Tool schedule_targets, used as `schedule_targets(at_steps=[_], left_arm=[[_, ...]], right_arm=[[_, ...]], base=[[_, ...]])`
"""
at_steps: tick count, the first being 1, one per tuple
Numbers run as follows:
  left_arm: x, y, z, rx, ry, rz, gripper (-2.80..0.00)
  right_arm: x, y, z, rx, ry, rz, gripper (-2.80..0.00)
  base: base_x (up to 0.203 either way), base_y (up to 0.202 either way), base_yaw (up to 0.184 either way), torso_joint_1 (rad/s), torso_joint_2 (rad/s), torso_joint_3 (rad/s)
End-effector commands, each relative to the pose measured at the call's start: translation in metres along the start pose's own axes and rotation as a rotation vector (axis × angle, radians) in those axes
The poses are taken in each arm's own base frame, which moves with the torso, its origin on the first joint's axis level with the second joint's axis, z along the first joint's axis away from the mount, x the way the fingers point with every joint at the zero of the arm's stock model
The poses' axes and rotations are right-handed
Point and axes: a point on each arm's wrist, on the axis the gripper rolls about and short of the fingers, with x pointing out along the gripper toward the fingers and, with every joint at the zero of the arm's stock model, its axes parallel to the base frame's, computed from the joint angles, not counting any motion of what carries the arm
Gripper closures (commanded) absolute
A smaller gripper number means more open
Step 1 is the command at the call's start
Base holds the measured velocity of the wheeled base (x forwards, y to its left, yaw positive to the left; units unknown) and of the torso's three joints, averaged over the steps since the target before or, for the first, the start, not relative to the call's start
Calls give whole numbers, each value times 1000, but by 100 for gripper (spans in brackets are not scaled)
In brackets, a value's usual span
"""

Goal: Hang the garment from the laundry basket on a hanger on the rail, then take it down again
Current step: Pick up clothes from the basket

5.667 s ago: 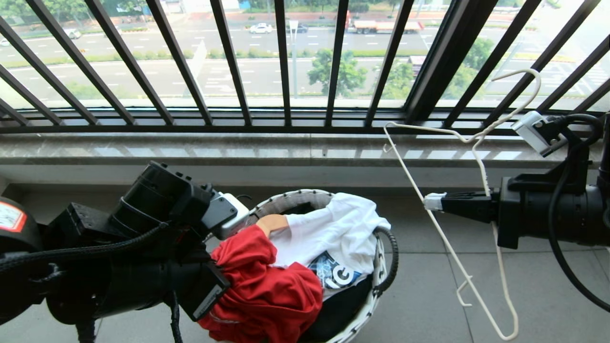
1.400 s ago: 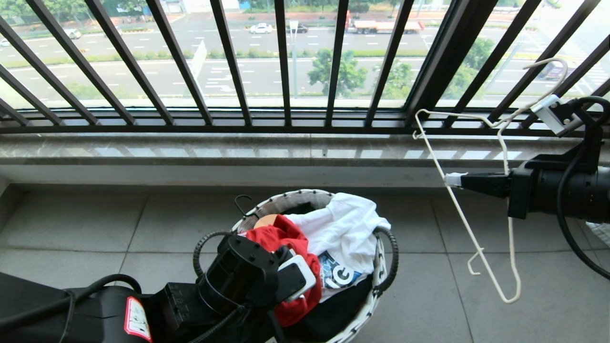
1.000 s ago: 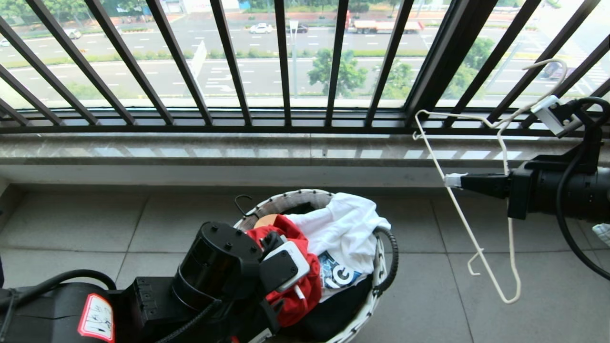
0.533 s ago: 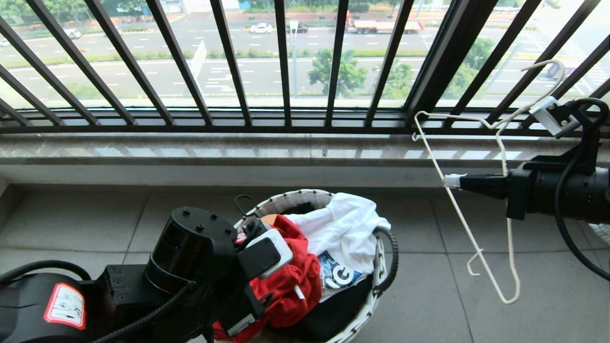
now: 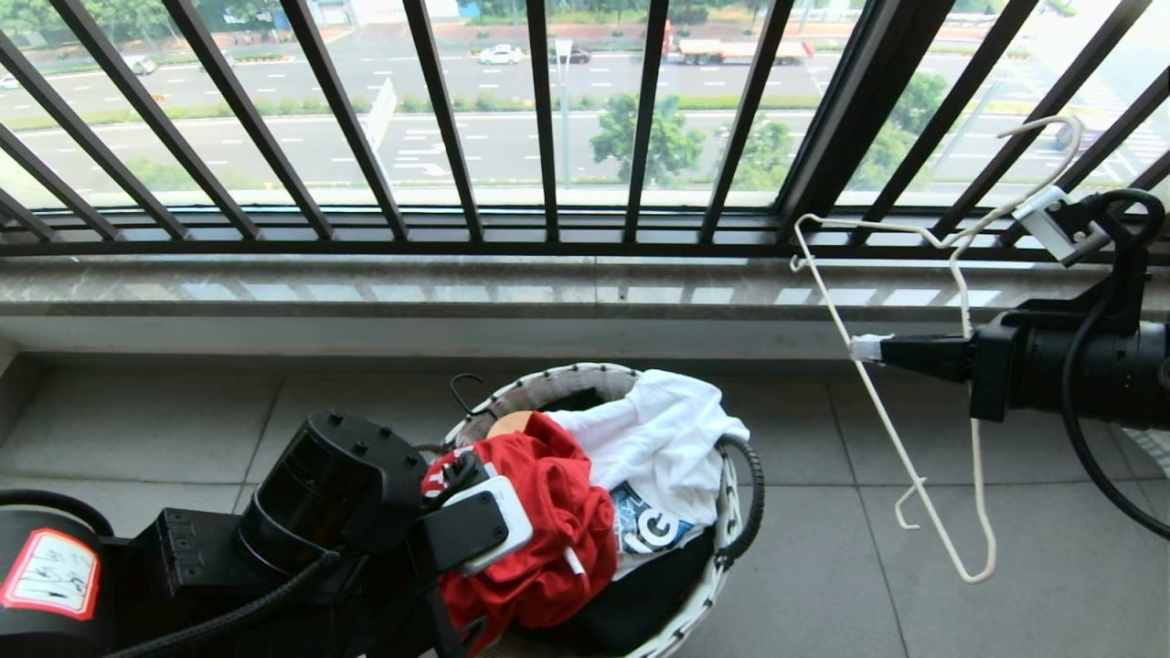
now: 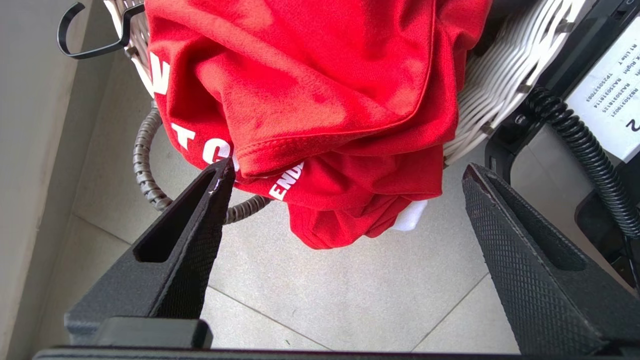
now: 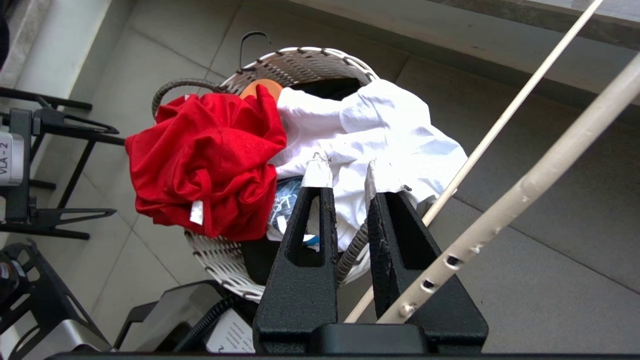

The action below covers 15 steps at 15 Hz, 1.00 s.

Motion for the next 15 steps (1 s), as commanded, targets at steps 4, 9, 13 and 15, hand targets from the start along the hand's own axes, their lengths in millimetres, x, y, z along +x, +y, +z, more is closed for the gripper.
schedule_targets(at_steps=[4, 9, 13, 15], left_arm=[[32, 4, 1, -27, 36, 25, -280], [41, 8, 3, -50, 22, 48, -280], [51, 12, 6, -76, -17, 83, 0], [51, 13, 7, -82, -22, 86, 0]], right_arm=[[0, 0, 0, 0, 0, 4, 0], [0, 0, 0, 0, 0, 4, 0], [0, 0, 0, 0, 0, 4, 0], [0, 0, 0, 0, 0, 4, 0]], base=[[0, 0, 0, 0, 0, 0], [0, 0, 0, 0, 0, 0], [0, 0, 0, 0, 0, 0], [0, 0, 0, 0, 0, 0]])
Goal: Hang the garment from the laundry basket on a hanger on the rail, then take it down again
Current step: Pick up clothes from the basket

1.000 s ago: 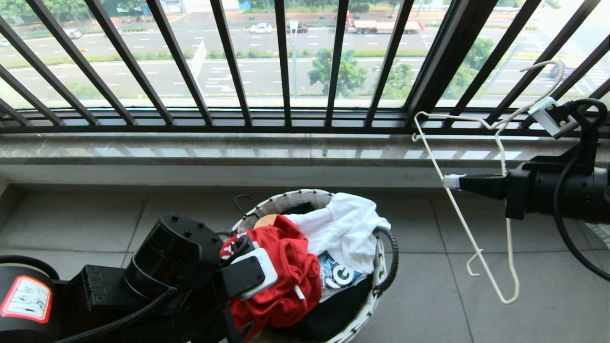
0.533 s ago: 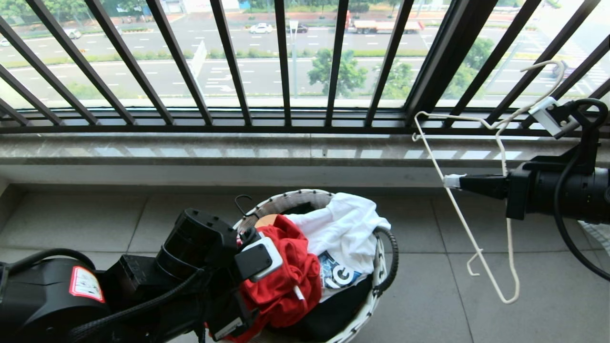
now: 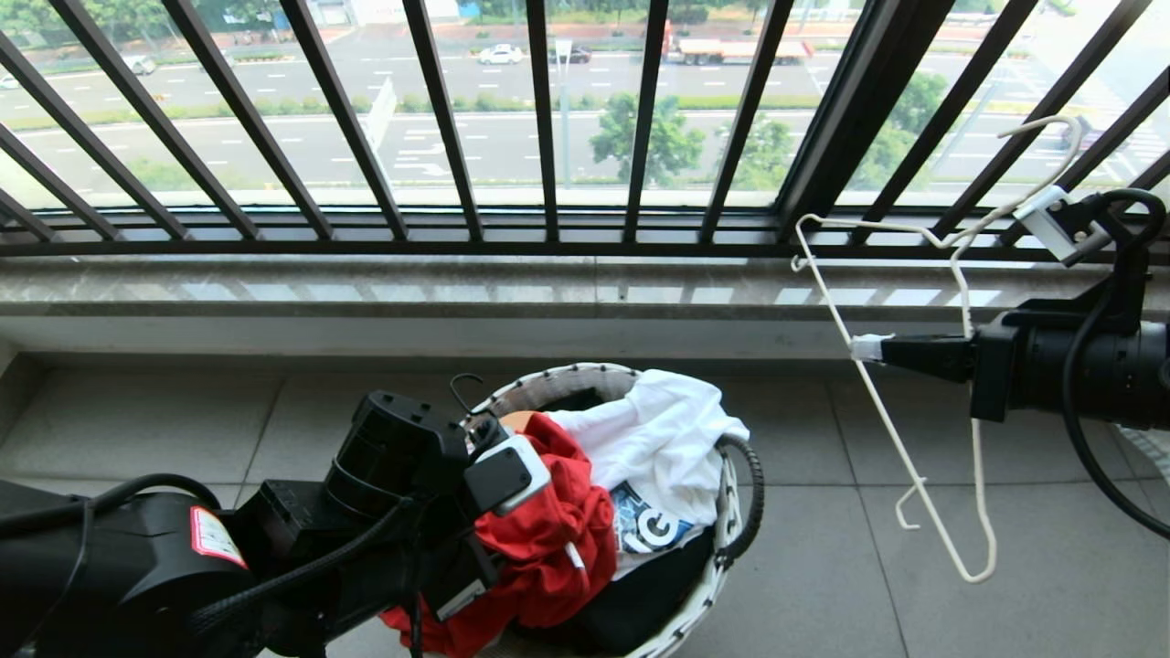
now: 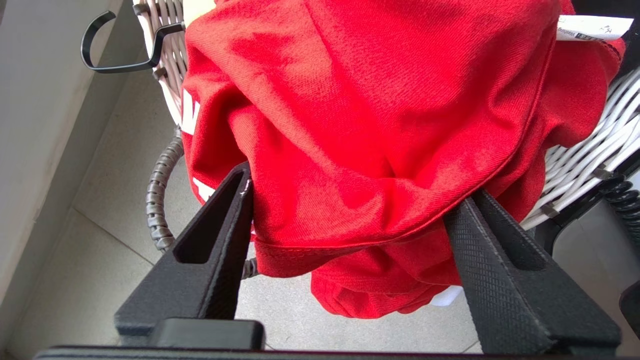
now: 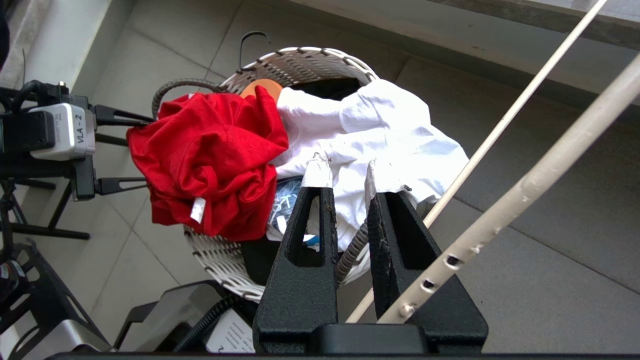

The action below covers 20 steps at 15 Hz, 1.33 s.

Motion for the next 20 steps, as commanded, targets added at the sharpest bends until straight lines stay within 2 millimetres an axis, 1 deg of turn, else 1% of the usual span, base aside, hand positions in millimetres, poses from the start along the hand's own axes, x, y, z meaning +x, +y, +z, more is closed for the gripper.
schedule_targets(at_steps=[1, 4, 6, 8, 10, 13, 15, 16, 18, 19, 20], left_arm=[[1, 1, 1, -4, -5, 8, 0], [-5, 5, 5, -16, -44, 29, 0], [-16, 9, 7, -24, -80, 44, 0], [-32, 12, 9, -29, -123, 60, 0], [-46, 12, 12, -27, -163, 69, 0], [-59, 16, 17, -45, -166, 174, 0], [-70, 17, 27, -74, -207, 216, 0], [-74, 16, 32, -102, -235, 210, 0], [-90, 15, 44, -175, -320, 189, 0], [-101, 15, 48, -209, -363, 177, 0], [-105, 15, 49, -220, -375, 170, 0]], right_arm=[[0, 0, 0, 0, 0, 4, 0], [0, 0, 0, 0, 0, 4, 0], [1, 0, 0, 0, 0, 4, 0], [2, -1, -1, 2, 5, 4, 0], [2, -1, -1, 3, 6, 4, 0], [2, -1, -1, 3, 6, 4, 0], [2, -1, -1, 2, 5, 4, 0], [2, -1, 0, 1, 4, 3, 0], [2, -1, 0, 0, 3, 3, 0], [2, -2, 0, 0, 2, 1, 0], [2, -1, 0, 0, 2, 3, 0]], base=[[0, 0, 0, 0, 0, 0], [0, 0, 0, 0, 0, 0], [0, 0, 0, 0, 0, 0], [0, 0, 0, 0, 0, 0], [0, 0, 0, 0, 0, 0], [0, 0, 0, 0, 0, 0], [0, 0, 0, 0, 0, 0], [0, 0, 0, 0, 0, 0], [0, 0, 0, 0, 0, 0], [0, 0, 0, 0, 0, 0], [0, 0, 0, 0, 0, 0]])
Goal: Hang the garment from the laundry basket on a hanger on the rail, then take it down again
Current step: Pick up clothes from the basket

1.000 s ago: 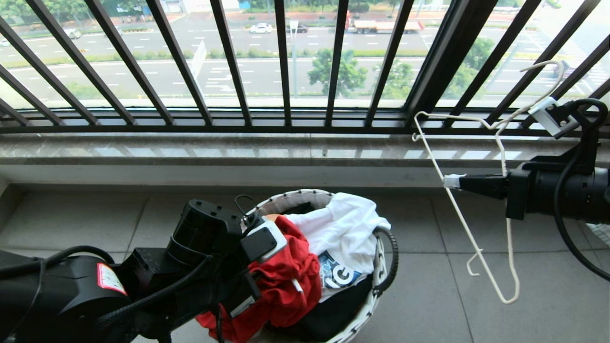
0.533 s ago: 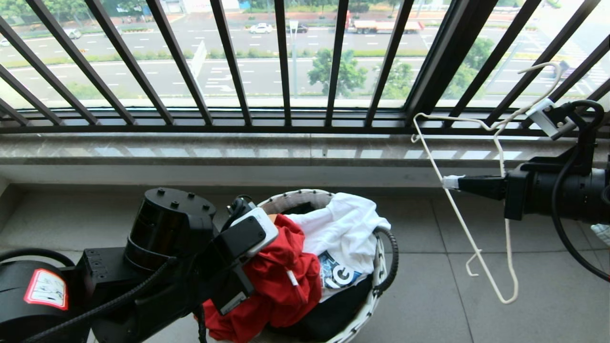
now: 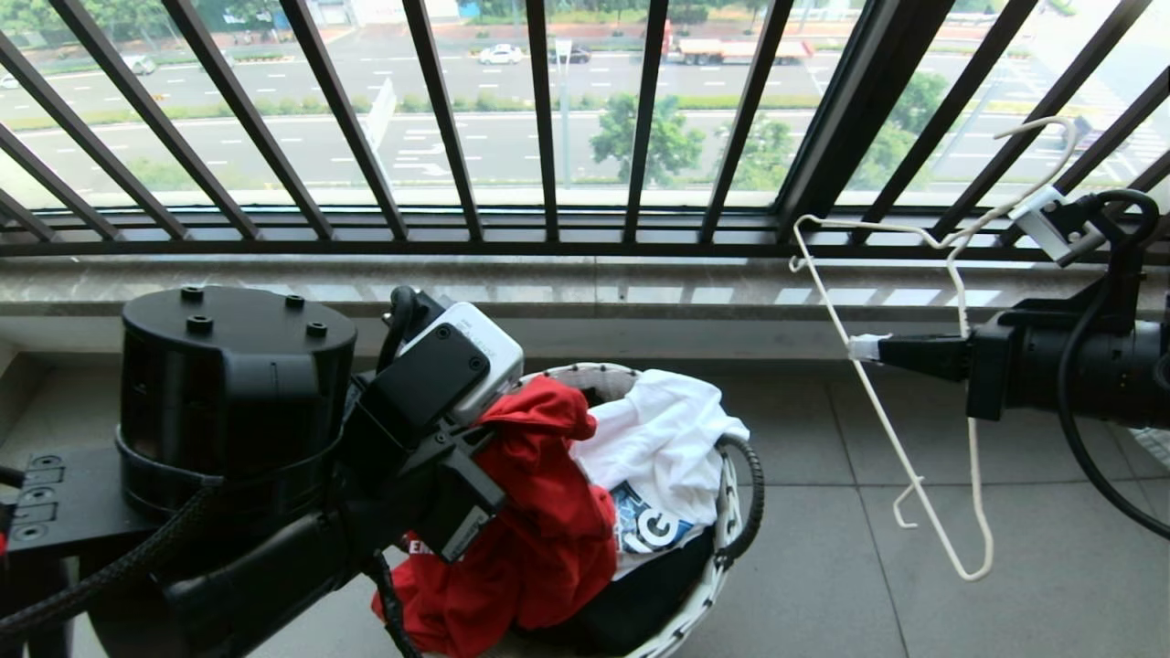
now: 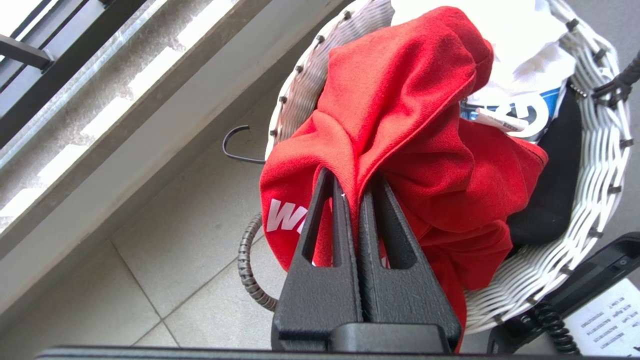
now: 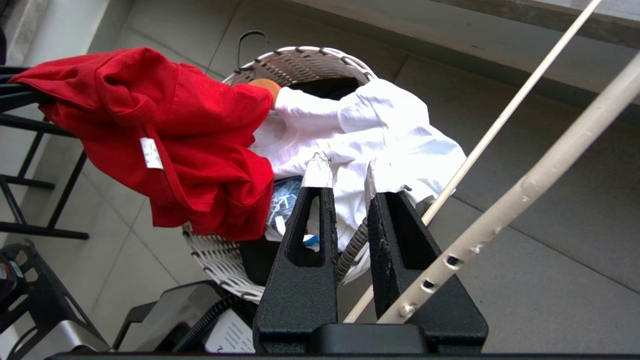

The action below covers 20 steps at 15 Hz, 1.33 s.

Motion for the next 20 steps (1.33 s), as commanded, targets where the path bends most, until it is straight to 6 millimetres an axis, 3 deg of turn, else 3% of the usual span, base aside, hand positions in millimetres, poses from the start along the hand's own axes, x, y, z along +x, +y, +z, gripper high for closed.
schedule_targets(at_steps=[1, 5, 7, 11, 15, 20], left_arm=[[-11, 3, 10, -33, -52, -1, 0], [6, -8, 5, -304, -5, -34, 0], [12, -16, -15, -490, 54, -44, 0], [12, -22, -65, -622, 45, -66, 0], [5, -2, -98, -708, 4, 23, 0], [-6, 7, -101, -858, -22, -28, 0]], right_arm=[[0, 0, 0, -1, -2, 3, 0], [-4, -3, 3, -3, -15, -22, 0], [-4, -3, 4, -4, -18, -26, 0], [-6, -3, 4, -5, -21, -29, 0], [-5, -4, 4, -3, -19, -29, 0], [-5, -4, 4, -1, -19, -29, 0]], base=[[0, 0, 0, 0, 0, 0], [0, 0, 0, 0, 0, 0], [0, 0, 0, 0, 0, 0], [0, 0, 0, 0, 0, 0], [0, 0, 0, 0, 0, 0], [0, 0, 0, 0, 0, 0]])
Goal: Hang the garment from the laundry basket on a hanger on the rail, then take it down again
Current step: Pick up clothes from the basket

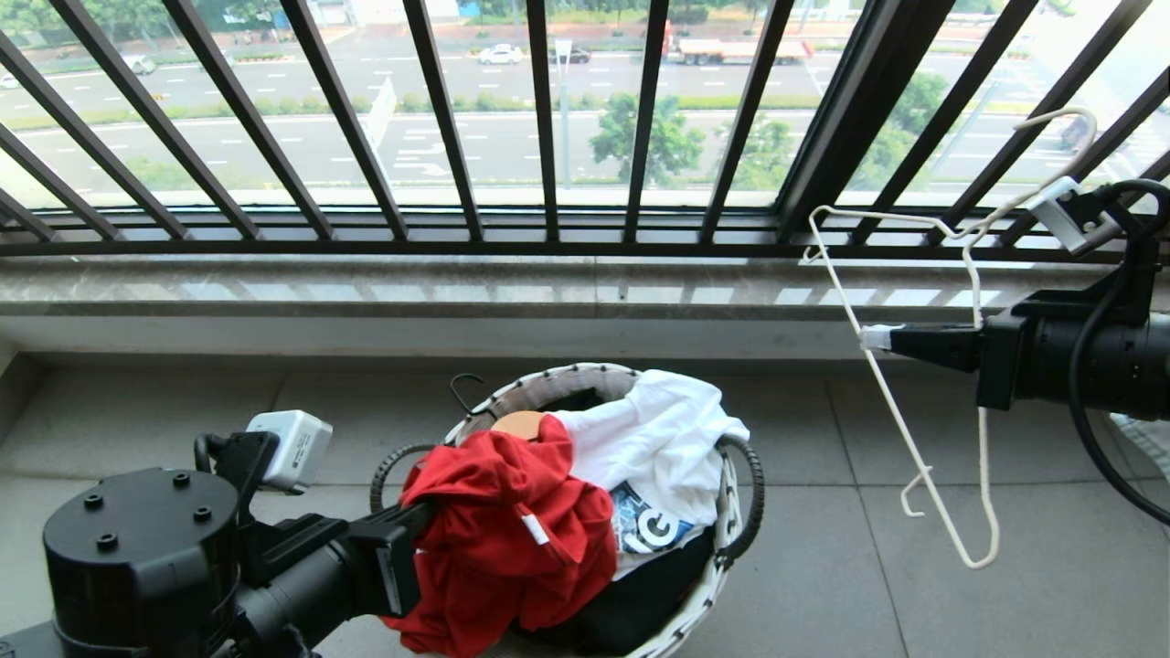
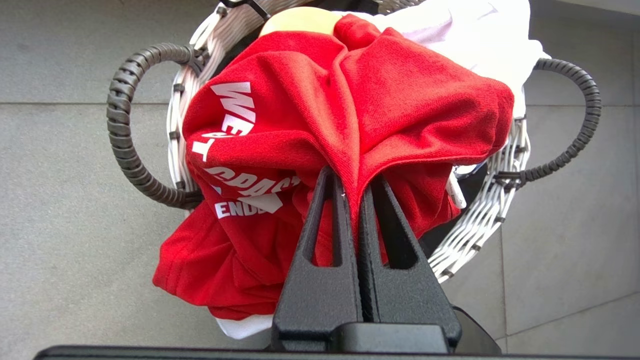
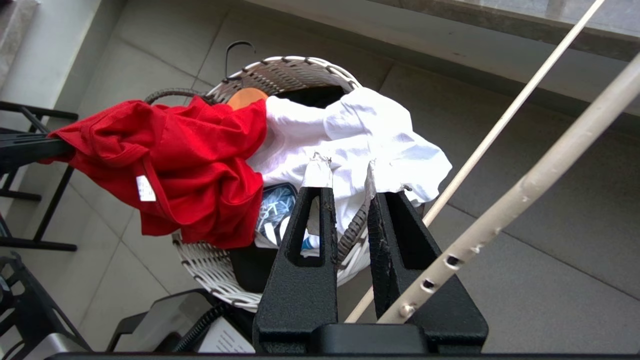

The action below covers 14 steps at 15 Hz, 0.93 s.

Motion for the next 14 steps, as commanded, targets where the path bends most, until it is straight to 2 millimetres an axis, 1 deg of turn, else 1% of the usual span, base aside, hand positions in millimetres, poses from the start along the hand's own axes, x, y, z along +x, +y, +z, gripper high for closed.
schedule_targets(at_steps=[1, 2, 5, 6, 7, 9, 11, 14], left_arm=[[-5, 10, 2, -63, 6, -23, 0], [-4, 16, -1, -69, 27, -11, 0], [2, 22, -11, -57, 81, 26, 0], [4, 24, -14, -36, 96, 37, -280], [4, 25, -15, -4, 113, 45, -280], [0, 24, -12, 54, 114, 41, -280], [-8, 22, -2, 76, 112, 38, -280], [-30, 12, 24, 93, 156, 16, -280]], right_arm=[[0, 0, 0, 0, -1, 4, 0], [0, 0, 0, 0, -1, 4, 0], [0, 0, 0, 0, -1, 3, 0], [-1, 0, 1, -1, -4, 1, 0], [-1, 0, 1, -1, -4, 1, 0], [-1, 0, 1, -2, -5, 1, 0], [-1, 0, 1, -2, -5, 1, 0], [0, -1, 1, -1, -4, 1, 0]], base=[[0, 0, 0, 0, 0, 0], [0, 0, 0, 0, 0, 0], [0, 0, 0, 0, 0, 0], [0, 0, 0, 0, 0, 0], [0, 0, 0, 0, 0, 0], [0, 0, 0, 0, 0, 0], [0, 0, 0, 0, 0, 0], [0, 0, 0, 0, 0, 0]])
